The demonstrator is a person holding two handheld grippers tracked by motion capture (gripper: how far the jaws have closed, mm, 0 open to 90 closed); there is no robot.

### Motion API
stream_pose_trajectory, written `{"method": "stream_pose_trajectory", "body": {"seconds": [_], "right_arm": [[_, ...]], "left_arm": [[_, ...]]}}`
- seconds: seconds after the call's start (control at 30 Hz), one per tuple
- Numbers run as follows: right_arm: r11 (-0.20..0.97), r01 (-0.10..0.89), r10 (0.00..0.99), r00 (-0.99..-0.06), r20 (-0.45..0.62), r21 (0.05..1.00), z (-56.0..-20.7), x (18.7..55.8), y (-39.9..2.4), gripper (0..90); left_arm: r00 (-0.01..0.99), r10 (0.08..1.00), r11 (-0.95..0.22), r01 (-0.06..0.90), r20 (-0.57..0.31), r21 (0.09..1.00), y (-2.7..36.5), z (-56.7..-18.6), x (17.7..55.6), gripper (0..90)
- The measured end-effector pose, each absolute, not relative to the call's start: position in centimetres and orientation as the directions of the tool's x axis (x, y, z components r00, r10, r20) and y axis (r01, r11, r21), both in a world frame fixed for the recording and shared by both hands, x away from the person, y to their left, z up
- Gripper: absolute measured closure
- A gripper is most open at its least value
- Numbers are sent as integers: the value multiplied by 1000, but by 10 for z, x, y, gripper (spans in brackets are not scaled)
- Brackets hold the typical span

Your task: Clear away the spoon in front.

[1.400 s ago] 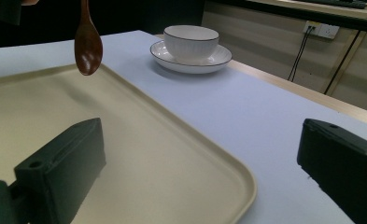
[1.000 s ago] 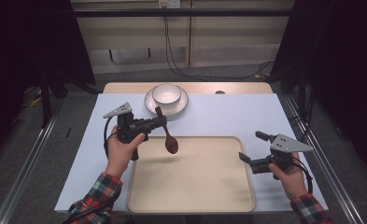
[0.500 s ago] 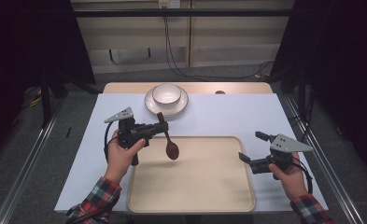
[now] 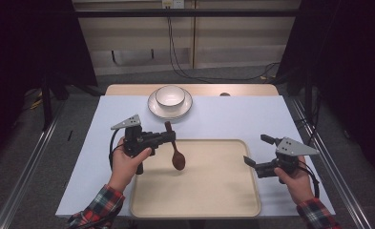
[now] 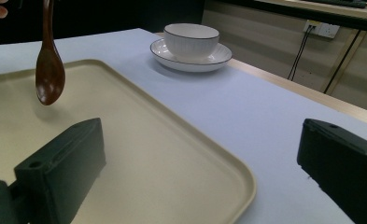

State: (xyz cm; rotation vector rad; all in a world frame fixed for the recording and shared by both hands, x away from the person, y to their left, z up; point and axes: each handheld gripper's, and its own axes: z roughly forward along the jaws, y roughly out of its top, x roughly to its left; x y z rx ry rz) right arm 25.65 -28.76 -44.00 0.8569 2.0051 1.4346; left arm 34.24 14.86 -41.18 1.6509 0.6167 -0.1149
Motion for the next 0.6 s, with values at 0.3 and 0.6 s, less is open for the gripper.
{"method": "stream_pose_trajectory", "body": {"seconds": [0.3,0.6], "right_arm": [[244,188,753,-655,-63,951,-441,257,-286,8],[240,190,755,-653,-60,952,-441,257,-287,8]], "left_arm": [[849,323,-61,459,-418,886,148,-414,335,839],[847,301,-67,478,-439,876,148,-417,328,839]]}}
